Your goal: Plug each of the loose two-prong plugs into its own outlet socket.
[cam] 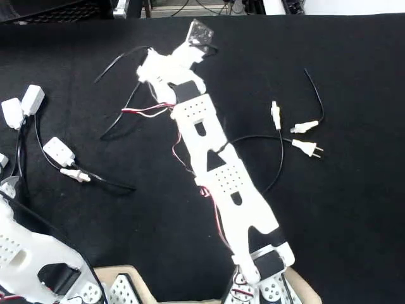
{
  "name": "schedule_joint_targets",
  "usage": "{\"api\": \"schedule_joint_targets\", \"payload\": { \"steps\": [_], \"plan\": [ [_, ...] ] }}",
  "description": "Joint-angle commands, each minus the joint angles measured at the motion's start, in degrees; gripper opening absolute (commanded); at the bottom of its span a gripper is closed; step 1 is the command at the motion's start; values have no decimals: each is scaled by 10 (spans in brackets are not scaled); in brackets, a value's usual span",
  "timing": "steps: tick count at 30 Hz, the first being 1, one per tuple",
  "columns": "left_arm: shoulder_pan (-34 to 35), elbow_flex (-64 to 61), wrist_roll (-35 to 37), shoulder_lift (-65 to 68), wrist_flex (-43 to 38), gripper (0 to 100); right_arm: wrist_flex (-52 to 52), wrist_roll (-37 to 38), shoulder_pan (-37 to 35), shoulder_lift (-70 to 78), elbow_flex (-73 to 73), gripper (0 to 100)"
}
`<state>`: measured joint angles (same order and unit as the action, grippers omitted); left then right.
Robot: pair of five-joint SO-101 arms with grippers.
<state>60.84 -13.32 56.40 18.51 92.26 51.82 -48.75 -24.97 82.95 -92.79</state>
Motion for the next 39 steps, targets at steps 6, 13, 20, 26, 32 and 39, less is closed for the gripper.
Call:
{"api": "schedule_joint_targets", "payload": {
  "steps": [6, 13, 20, 26, 32, 39],
  "plan": [
    [1, 2, -3, -4, 3, 659, -9, 1, 48, 2, -10, 110],
    [1, 2, -3, -4, 3, 659, -10, 2, 61, 3, -9, 142],
    [1, 1, -3, -4, 2, 659, -11, 77, 55, -2, -15, 223],
    [1, 4, -3, -4, -1, 659, -4, 85, 39, -20, -29, 223],
    [1, 4, -3, -4, -1, 659, 41, 86, 22, -62, -29, 223],
    [2, 17, -3, -4, -15, 659, 109, 86, -5, -107, -29, 223]
  ]
}}
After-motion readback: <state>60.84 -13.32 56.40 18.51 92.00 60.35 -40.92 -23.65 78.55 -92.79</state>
